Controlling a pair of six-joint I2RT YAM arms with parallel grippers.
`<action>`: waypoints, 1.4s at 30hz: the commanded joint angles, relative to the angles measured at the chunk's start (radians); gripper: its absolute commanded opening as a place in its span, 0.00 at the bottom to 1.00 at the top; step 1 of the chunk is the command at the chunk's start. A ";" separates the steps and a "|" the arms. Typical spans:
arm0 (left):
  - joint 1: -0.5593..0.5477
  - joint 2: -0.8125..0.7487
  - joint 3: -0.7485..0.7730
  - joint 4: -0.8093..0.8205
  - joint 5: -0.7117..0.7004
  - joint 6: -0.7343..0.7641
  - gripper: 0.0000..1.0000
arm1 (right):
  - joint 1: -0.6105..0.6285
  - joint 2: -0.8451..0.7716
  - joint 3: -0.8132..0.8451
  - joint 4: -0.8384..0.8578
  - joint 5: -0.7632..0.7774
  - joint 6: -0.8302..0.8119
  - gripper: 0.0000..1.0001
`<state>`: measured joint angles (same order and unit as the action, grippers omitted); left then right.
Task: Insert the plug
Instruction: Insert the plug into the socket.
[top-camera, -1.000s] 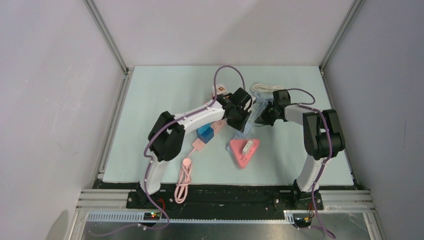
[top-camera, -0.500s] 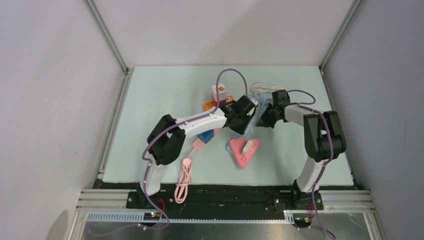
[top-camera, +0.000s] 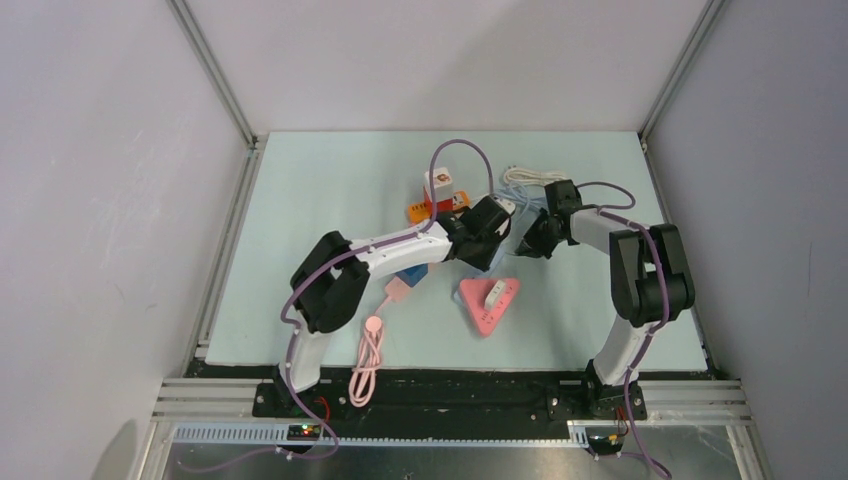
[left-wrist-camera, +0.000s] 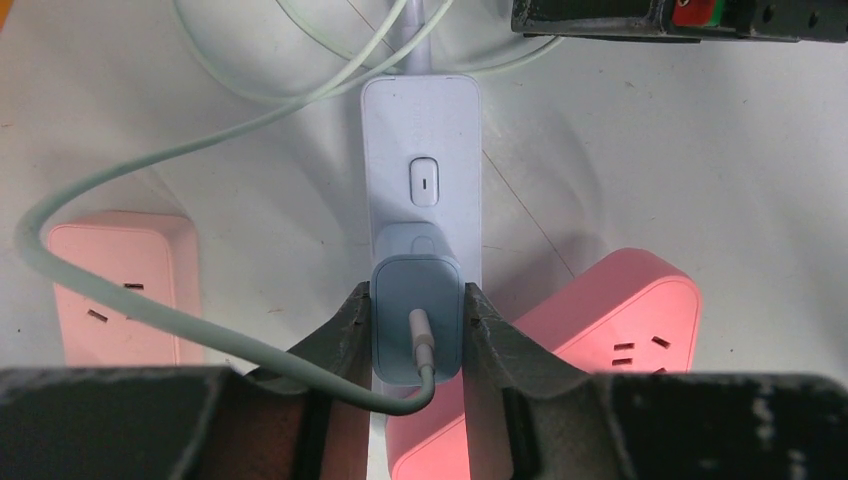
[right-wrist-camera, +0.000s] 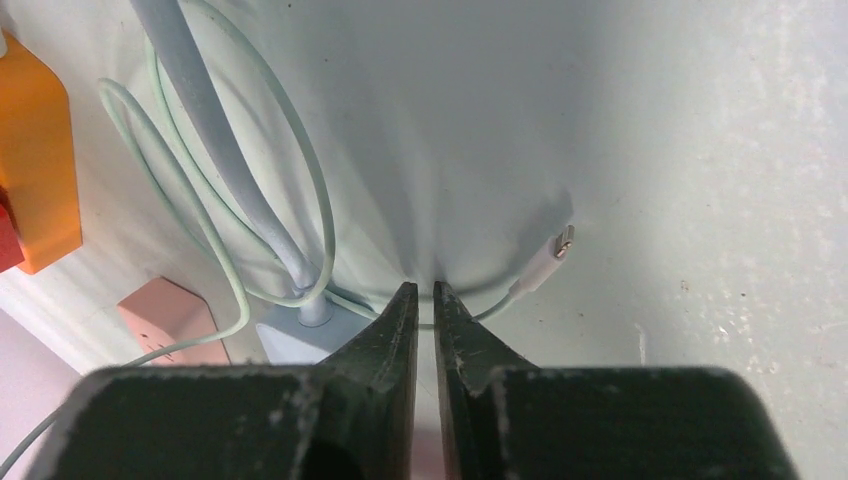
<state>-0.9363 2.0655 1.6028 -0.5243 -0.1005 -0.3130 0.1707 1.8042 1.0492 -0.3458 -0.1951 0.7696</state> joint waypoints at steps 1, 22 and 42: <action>-0.013 0.129 -0.109 -0.075 0.049 0.012 0.00 | 0.005 -0.041 0.018 -0.034 0.038 0.026 0.18; -0.006 0.162 -0.155 -0.042 0.117 0.071 0.00 | 0.016 -0.166 0.142 -0.163 0.044 0.016 0.99; 0.068 -0.068 0.080 -0.073 0.164 0.103 0.82 | -0.068 -0.333 0.156 -0.326 0.023 0.019 1.00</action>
<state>-0.8799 2.0598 1.6176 -0.5877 0.0517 -0.2516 0.1181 1.5192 1.1656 -0.6373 -0.1654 0.8001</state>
